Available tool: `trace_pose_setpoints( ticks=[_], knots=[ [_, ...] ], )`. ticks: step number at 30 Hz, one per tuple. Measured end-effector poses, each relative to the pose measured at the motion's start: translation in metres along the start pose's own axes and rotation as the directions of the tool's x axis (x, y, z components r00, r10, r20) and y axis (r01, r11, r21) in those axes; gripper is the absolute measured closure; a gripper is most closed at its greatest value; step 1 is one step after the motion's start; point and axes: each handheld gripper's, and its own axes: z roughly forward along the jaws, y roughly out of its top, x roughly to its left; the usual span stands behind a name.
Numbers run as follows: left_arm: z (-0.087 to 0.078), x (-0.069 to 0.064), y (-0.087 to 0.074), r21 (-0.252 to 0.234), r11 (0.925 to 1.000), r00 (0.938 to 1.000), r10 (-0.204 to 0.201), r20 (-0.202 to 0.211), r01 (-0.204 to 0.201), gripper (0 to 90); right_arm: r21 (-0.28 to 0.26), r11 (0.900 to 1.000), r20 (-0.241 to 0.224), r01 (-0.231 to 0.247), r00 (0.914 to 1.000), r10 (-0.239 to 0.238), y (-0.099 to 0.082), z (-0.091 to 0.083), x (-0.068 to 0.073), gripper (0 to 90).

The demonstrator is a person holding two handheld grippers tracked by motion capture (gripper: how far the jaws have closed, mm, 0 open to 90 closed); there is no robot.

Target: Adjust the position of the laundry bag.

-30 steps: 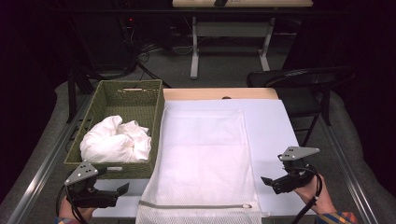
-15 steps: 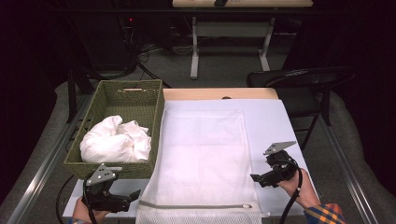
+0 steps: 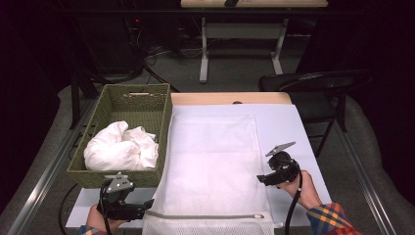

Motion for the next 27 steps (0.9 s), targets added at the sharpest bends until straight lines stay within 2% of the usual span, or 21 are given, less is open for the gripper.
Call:
trace_pose_setpoints(
  ticks=[4, 7, 9, 10, 16, 18, 21, 27],
  knots=[
    [0.006, -0.001, 0.0, 0.019, 0.9998, 1.0, 0.004, 0.001, -0.004, 23.7, 0.033, 0.9994, 0.009, -0.009, 0.9999, 0.008, 0.005, 0.009, 0.001, 39.7],
    [0.008, -0.002, 0.0, 0.027, 0.9996, 0.9999, 0.007, 0.009, -0.007, 29.0, 0.031, 0.9994, 0.018, -0.016, 0.9997, 0.015, 0.006, 0.011, -0.001, 42.4],
    [0.01, -0.002, 0.001, 0.026, 0.9996, 0.9999, 0.013, 0.003, -0.013, 32.0, 0.038, 0.9986, 0.027, -0.038, 0.9989, 0.037, 0.007, 0.014, -0.002, 45.3],
    [0.011, -0.003, 0.001, 0.03, 0.9995, 0.9999, 0.01, 0.009, -0.01, 35.4, 0.037, 0.9984, 0.019, -0.043, 0.9989, 0.042, 0.007, 0.016, -0.005, 47.3],
    [0.015, -0.003, 0.002, 0.034, 0.9994, 0.9997, 0.01, 0.021, -0.011, 42.3, 0.045, 0.9961, 0.011, -0.076, 0.9971, 0.076, 0.011, 0.022, -0.009, 52.4],
    [0.017, -0.002, 0.003, 0.036, 0.9993, 0.9995, 0.01, 0.028, -0.012, 44.1, 0.05, 0.9966, 0.009, -0.066, 0.9978, 0.065, 0.012, 0.026, -0.01, 53.9],
    [0.021, -0.002, 0.004, 0.045, 0.999, 0.9993, 0.006, 0.037, -0.008, 48.5, 0.074, 0.9939, 0.031, -0.081, 0.9964, 0.079, 0.013, 0.031, -0.009, 58.1],
    [0.026, -0.002, 0.004, 0.063, 0.998, 0.9991, 0.001, 0.042, -0.004, 55.2, 0.072, 0.9941, 0.049, -0.081, 0.9958, 0.077, 0.014, 0.031, -0.01, 63.4]
  ],
)
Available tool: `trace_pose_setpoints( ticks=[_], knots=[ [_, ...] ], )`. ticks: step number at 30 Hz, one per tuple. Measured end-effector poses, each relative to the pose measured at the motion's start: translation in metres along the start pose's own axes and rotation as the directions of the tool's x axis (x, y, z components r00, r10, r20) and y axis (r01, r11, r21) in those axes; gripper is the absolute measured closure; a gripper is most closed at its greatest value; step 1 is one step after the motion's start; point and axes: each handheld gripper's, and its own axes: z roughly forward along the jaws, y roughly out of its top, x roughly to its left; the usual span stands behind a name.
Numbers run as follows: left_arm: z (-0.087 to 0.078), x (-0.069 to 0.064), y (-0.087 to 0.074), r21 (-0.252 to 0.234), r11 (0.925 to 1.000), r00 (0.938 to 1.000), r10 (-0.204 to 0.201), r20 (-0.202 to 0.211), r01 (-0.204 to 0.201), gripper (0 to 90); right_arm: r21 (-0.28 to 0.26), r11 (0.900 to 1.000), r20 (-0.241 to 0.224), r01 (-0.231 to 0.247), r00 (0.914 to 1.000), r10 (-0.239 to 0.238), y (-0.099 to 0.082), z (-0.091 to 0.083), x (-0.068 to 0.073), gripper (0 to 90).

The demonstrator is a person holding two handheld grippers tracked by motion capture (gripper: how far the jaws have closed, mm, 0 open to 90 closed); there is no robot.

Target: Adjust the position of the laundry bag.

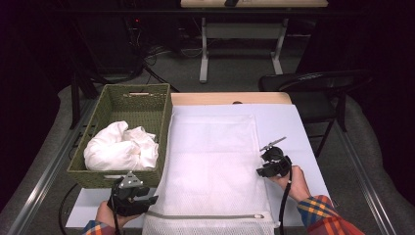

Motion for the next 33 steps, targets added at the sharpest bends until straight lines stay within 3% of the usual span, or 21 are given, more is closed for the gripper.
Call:
trace_pose_setpoints(
  ticks=[17, 23, 33],
  knots=[
    [0.011, 0.004, 0.0, 0.059, 0.9982, 0.9998, -0.015, 0.014, 0.014, 76.5, -0.007, 1.0, -0.035, 0.002, 0.9994, -0.002, 0.001, 0.001, 0.003, 86.8],
    [0.011, 0.004, 0.0, 0.058, 0.9982, 0.9996, -0.015, 0.025, 0.013, 85.9, -0.008, 1.0, -0.031, 0.004, 0.9995, -0.004, 0.0, -0.001, 0.002, 88.2],
    [0.013, 0.002, 0.002, 0.055, 0.9985, 0.9998, -0.002, 0.02, 0.001, 87.6, -0.025, 0.9997, -0.023, -0.007, 0.9997, 0.006, 0.0, -0.006, -0.001, 88.6]
  ],
)
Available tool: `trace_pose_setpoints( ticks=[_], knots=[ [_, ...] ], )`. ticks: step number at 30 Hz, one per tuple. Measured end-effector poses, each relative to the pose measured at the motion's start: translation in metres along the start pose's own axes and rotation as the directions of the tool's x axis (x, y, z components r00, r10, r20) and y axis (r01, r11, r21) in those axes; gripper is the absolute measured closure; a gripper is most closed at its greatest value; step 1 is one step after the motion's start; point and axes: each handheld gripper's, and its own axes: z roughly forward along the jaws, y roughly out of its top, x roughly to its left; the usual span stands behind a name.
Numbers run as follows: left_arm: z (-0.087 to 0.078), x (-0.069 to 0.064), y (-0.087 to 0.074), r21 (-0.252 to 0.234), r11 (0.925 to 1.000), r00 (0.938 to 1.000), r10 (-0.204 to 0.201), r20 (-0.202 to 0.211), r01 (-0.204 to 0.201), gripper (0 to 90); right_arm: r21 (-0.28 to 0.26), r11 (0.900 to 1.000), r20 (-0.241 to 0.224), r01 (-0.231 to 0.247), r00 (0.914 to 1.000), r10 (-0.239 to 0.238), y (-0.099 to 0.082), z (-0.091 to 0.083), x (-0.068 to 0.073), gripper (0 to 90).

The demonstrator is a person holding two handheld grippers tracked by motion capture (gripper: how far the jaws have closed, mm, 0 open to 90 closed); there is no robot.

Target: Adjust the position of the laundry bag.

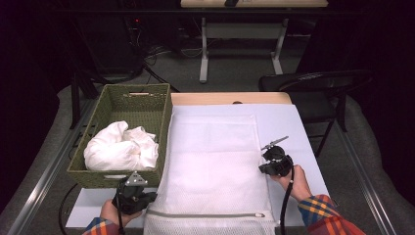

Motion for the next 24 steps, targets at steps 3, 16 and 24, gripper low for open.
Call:
trace_pose_setpoints(
  ticks=[3, 16, 24],
  knots=[
    [0.001, 0.0, 0.0, -0.005, 1.0, 1.0, -0.003, 0.001, 0.003, 87.6, 0.001, 1.0, 0.007, -0.001, 1.0, 0.001, 0.0, -0.001, -0.001, 88.7],
    [0.006, -0.003, 0.004, -0.008, 1.0, 1.0, -0.003, -0.007, 0.003, 87.5, -0.006, 0.9989, 0.04, -0.046, 0.9981, 0.046, -0.006, -0.01, -0.015, 88.8],
    [0.013, -0.006, 0.008, 0.009, 1.0, 0.9999, -0.001, -0.011, 0.001, 86.7, -0.007, 0.9987, 0.068, -0.05, 0.9965, 0.05, -0.006, -0.013, -0.019, 88.8]
  ],
)
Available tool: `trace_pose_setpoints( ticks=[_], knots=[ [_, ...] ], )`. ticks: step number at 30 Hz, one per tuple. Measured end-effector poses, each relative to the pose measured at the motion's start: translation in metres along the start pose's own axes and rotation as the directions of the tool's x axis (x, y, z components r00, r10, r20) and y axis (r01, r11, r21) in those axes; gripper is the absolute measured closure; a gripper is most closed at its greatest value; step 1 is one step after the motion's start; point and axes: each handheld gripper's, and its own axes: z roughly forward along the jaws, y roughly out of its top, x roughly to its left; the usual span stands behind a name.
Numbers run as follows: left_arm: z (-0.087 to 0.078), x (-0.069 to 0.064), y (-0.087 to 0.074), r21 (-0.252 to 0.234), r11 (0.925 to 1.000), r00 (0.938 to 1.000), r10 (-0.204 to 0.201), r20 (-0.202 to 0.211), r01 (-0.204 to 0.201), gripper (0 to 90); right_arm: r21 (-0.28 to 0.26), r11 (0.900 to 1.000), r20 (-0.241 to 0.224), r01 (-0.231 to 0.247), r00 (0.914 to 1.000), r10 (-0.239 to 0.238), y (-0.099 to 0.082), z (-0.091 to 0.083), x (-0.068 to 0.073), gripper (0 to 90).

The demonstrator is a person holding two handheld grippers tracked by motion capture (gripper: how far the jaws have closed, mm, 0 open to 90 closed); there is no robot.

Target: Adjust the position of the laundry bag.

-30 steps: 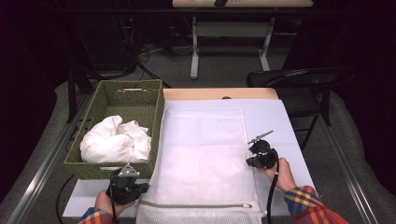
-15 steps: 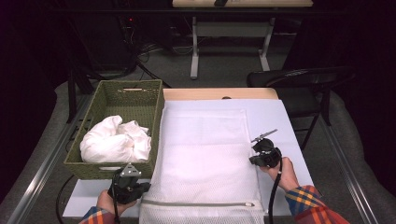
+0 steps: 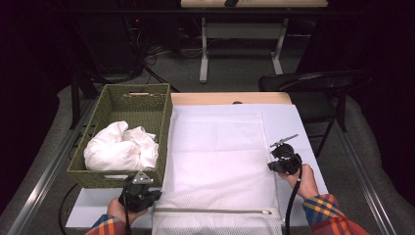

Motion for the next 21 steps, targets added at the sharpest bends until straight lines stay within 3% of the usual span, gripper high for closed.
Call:
trace_pose_setpoints(
  ticks=[5, 9, 12, 15, 17, 21],
  knots=[
    [0.0016, 0.0002, -0.0001, 0.023, 0.9997, 1.0, -0.004, 0.008, 0.003, 82.1, 0.007, 0.9998, 0.0, -0.016, 0.9999, 0.016, -0.0006, 0.0006, -0.0032, 88.7],
    [0.0009, -0.0009, -0.0006, 0.041, 0.9992, 0.9998, 0.001, 0.018, -0.001, 73.5, -0.003, 0.9998, 0.002, -0.019, 0.9998, 0.019, -0.0018, -0.0032, -0.0045, 88.7],
    [-0.0006, -0.0012, -0.0019, 0.045, 0.9988, 0.9996, -0.018, 0.024, 0.017, 63.8, 0.001, 0.9997, 0.006, -0.025, 0.9997, 0.025, -0.0042, -0.0049, -0.0072, 88.2],
    [-0.001, -0.001, -0.0023, 0.049, 0.9986, 0.9992, -0.021, 0.033, 0.02, 59.8, -0.001, 0.9992, 0.002, -0.041, 0.9992, 0.041, -0.005, -0.0045, -0.0084, 78.9],
    [0.0002, -0.002, -0.0023, 0.054, 0.9984, 0.999, -0.021, 0.039, 0.018, 59.7, 0.002, 0.9988, -0.017, -0.048, 0.9987, 0.048, -0.0055, -0.0027, -0.0095, 63.0],
    [0.002, -0.002, -0.0025, 0.069, 0.9975, 0.9985, -0.016, 0.052, 0.013, 65.6, 0.038, 0.9971, -0.011, -0.066, 0.9977, 0.067, -0.0062, 0.0031, -0.0064, 58.3]
  ],
)
